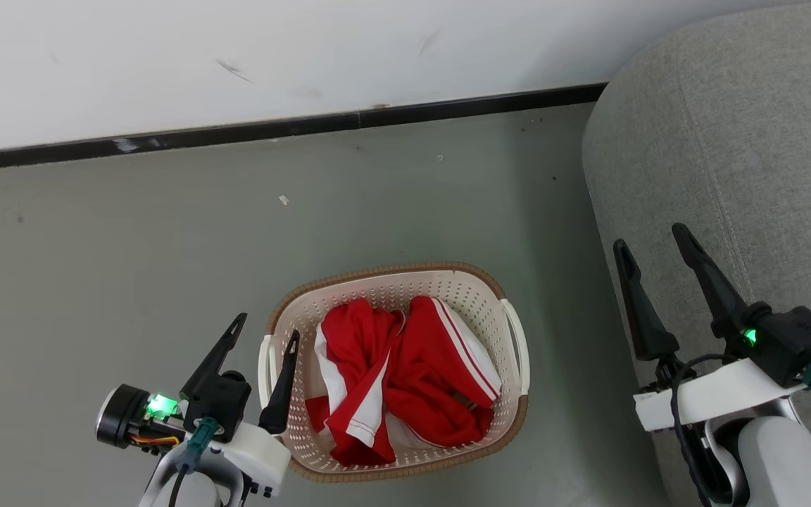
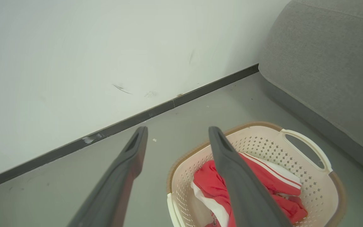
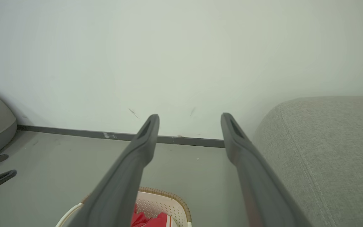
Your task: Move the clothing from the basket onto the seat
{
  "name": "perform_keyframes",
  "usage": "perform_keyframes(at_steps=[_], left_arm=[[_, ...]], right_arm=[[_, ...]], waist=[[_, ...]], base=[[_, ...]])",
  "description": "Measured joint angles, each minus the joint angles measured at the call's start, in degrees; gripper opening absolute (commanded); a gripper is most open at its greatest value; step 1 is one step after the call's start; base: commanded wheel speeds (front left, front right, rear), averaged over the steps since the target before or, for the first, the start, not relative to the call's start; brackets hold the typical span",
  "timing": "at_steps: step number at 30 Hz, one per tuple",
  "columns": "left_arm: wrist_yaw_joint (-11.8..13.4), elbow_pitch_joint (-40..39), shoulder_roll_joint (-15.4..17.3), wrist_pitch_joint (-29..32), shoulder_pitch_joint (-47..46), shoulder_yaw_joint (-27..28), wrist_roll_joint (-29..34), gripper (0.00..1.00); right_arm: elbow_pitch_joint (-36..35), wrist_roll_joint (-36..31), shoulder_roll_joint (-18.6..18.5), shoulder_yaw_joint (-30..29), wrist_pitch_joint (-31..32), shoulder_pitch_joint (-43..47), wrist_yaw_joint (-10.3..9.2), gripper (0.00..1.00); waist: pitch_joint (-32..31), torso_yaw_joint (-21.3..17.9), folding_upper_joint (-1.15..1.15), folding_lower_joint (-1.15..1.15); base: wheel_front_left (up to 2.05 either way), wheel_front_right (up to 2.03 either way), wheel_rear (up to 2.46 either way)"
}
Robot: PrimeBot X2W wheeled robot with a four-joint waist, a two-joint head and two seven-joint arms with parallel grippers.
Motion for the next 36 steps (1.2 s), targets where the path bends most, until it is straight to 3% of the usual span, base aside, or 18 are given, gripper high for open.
perform_keyframes(at_steps=[12, 36], left_arm=[[-1.9, 5.9, -0.4, 0.0, -4.1, -2.5, 1.6, 1.0], [-2.4, 14.6, -0.9, 0.0, -14.9, -4.4, 2.6, 1.0]], right_arm=[[-1.9, 0.0, -0.1, 1.0, -0.3, -5.2, 0.0, 1.0], [-4.1, 1.6, -0.2, 1.3, -0.4, -16.5, 0.0, 1.0]], waist=[[6.1, -2.0, 0.0, 0.0], [17.4, -6.9, 0.0, 0.0]], base=[[0.0, 0.0, 0.0], [0.0, 0.0, 0.0]])
